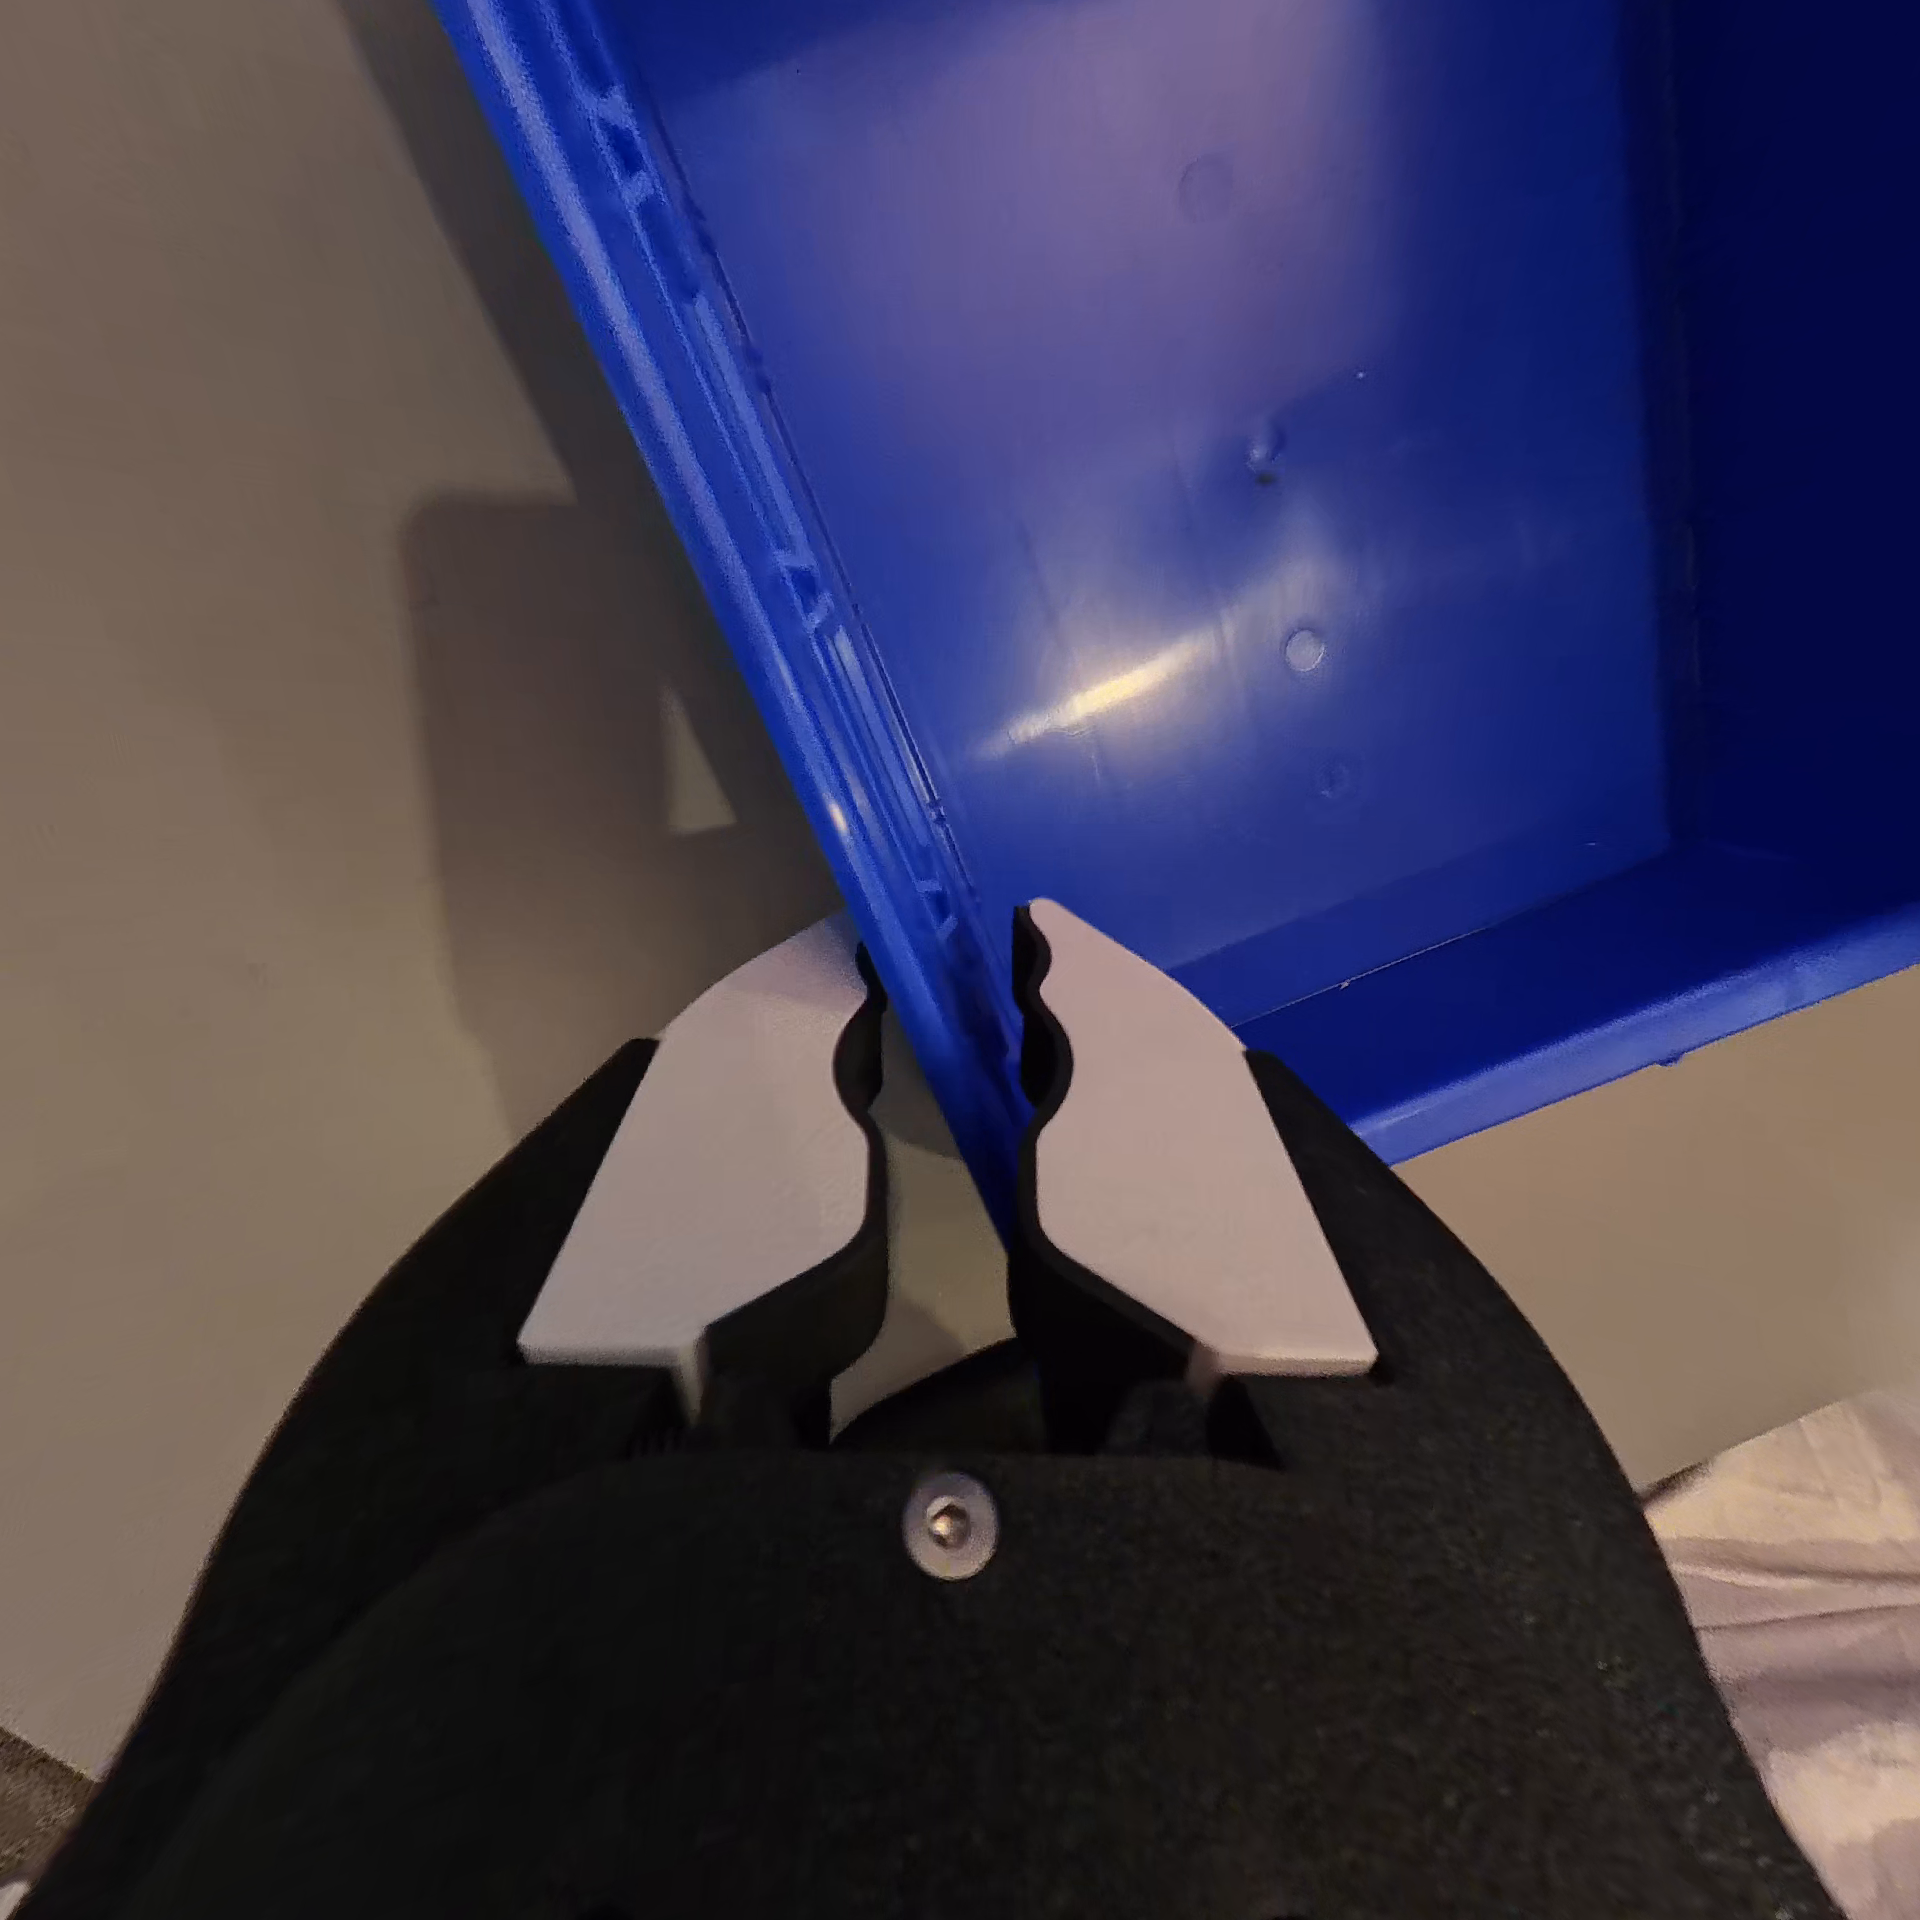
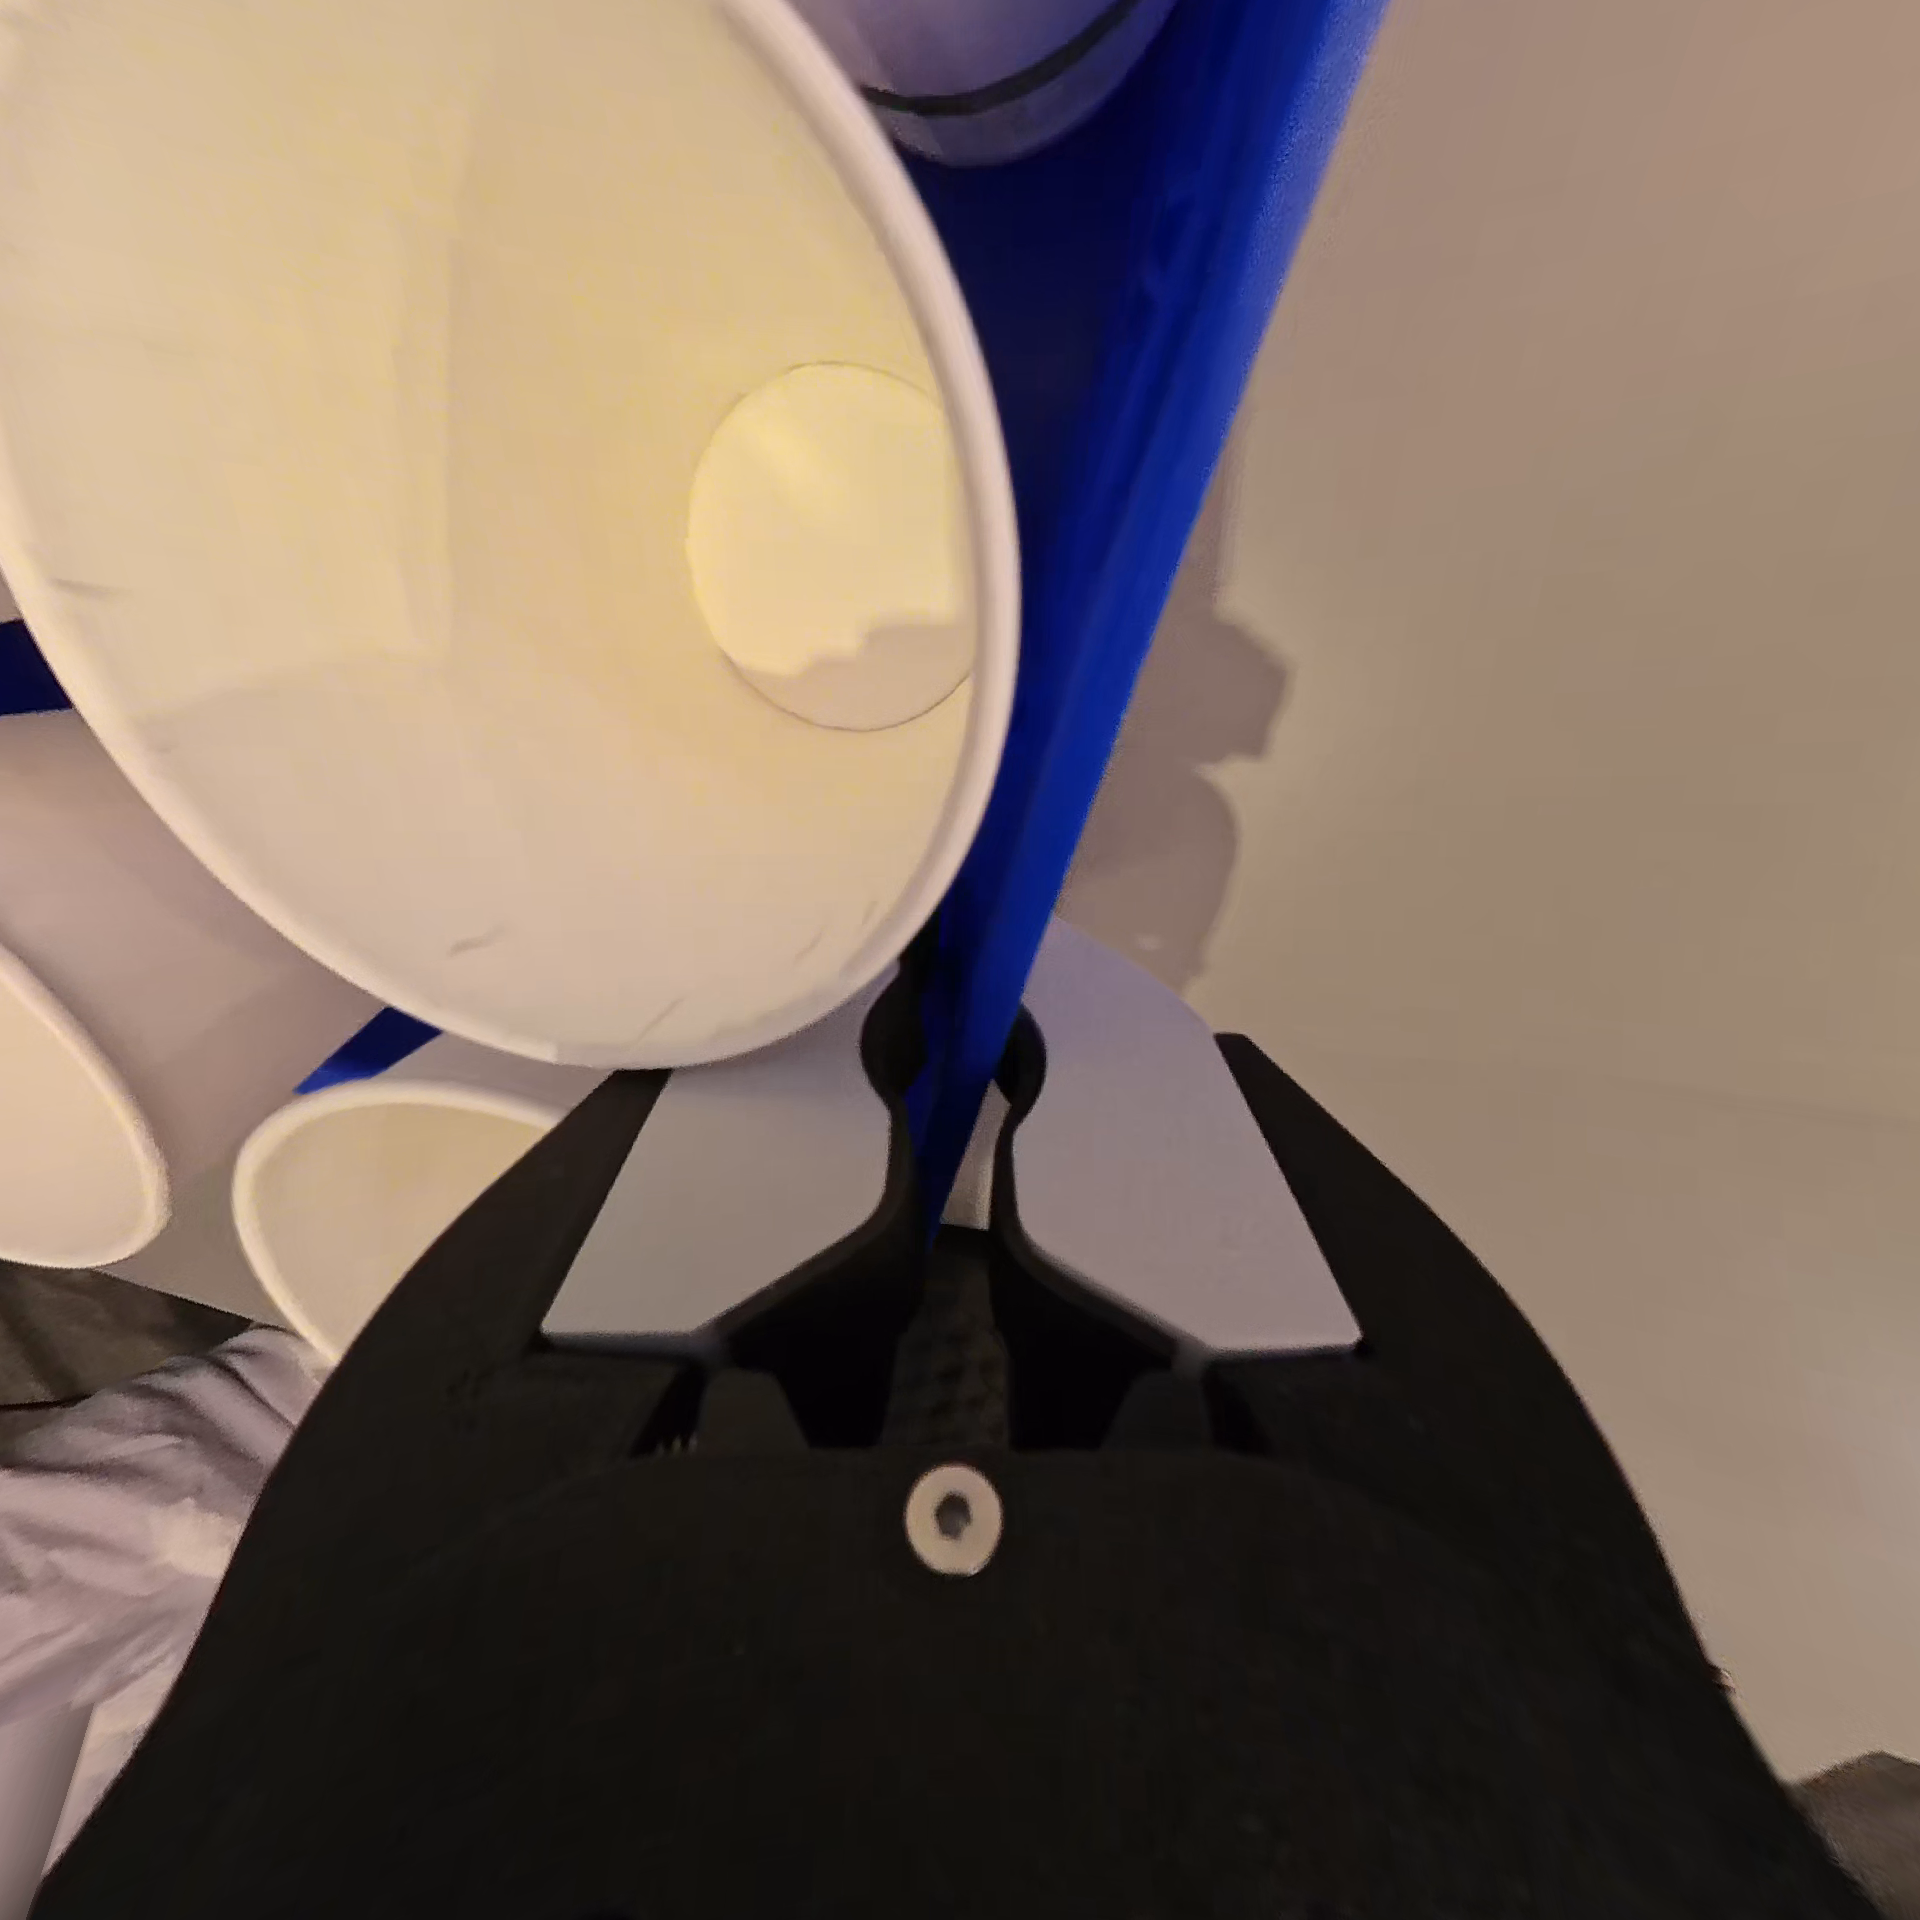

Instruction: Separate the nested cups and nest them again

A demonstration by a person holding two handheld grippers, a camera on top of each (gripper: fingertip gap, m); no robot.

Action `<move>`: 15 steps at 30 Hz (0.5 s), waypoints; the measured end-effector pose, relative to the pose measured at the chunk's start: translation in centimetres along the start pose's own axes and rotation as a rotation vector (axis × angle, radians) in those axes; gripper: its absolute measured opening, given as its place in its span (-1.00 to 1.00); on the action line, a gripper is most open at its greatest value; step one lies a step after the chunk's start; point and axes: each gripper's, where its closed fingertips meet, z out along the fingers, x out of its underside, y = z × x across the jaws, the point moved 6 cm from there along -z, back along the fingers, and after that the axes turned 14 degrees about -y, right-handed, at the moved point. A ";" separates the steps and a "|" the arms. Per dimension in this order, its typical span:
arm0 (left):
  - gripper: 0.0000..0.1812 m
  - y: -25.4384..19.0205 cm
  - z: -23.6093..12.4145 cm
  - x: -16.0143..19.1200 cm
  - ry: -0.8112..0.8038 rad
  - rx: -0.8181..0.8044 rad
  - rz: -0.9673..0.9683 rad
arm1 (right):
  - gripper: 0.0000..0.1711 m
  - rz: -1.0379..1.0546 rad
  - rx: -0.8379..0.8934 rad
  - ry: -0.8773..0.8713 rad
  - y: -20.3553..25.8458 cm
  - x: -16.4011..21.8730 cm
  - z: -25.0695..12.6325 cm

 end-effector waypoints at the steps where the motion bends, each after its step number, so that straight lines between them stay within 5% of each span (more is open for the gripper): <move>1: -0.75 0.0 -0.3 -0.1 -0.010 -0.003 0.007 | -0.91 0.015 -0.012 -0.004 -0.1 0.0 0.0; 15: -0.70 0.5 -4.5 0.3 -0.103 0.017 0.014 | -0.95 0.019 -0.049 0.015 -2.6 0.3 -0.6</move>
